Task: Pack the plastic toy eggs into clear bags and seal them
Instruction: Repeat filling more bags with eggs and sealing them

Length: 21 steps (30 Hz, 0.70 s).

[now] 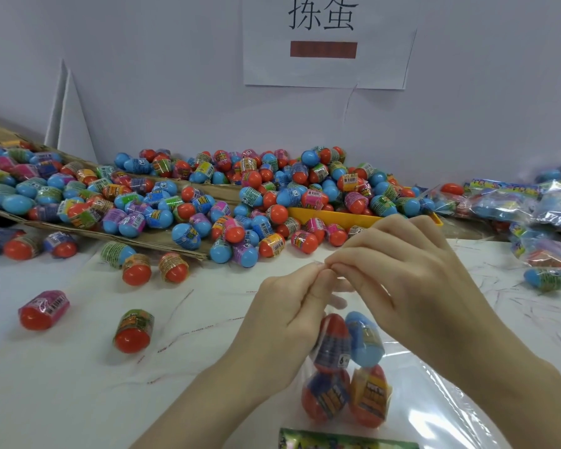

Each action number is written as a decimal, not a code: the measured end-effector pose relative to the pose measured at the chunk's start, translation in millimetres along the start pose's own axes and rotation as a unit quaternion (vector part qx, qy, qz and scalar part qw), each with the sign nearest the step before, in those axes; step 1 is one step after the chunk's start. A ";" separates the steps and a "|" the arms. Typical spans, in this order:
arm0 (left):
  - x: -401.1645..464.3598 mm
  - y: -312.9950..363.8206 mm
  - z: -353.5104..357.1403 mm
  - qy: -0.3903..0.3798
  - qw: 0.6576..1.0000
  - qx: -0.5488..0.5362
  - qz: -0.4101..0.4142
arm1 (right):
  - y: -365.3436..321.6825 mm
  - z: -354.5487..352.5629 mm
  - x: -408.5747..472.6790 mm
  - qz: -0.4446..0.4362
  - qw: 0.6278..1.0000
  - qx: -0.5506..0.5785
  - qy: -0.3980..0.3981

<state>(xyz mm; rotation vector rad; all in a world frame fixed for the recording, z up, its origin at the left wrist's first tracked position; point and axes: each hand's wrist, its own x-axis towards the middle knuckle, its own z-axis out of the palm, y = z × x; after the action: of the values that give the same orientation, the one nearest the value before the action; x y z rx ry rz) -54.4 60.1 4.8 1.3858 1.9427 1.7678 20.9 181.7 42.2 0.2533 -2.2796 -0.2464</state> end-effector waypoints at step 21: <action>0.6 4.1 1.0 0.030 1.000 0.009 0.001 | -10.3 9.8 -2.2 0.087 0.986 -0.130 0.063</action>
<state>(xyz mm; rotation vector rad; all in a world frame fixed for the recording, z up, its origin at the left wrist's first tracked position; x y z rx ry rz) -52.0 60.7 8.2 1.3553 1.9931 1.8159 16.0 173.4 31.5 -0.0640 -2.1022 -0.4201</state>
